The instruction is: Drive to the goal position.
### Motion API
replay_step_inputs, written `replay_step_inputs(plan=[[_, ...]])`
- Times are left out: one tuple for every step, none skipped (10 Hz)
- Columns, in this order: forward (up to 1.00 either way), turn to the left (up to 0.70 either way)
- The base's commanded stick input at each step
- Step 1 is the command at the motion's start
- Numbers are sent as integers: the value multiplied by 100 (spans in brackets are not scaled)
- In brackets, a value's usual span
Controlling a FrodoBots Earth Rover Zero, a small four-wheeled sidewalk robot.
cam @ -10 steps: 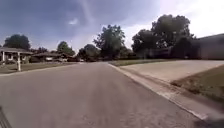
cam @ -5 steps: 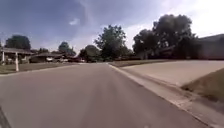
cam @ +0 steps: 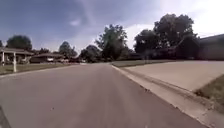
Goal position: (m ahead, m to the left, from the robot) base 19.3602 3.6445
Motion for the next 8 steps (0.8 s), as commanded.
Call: replay_step_inputs(plan=[[70,3],[70,3],[70,3],[70,3],[70,3],[70,3],[70,3],[70,3]])
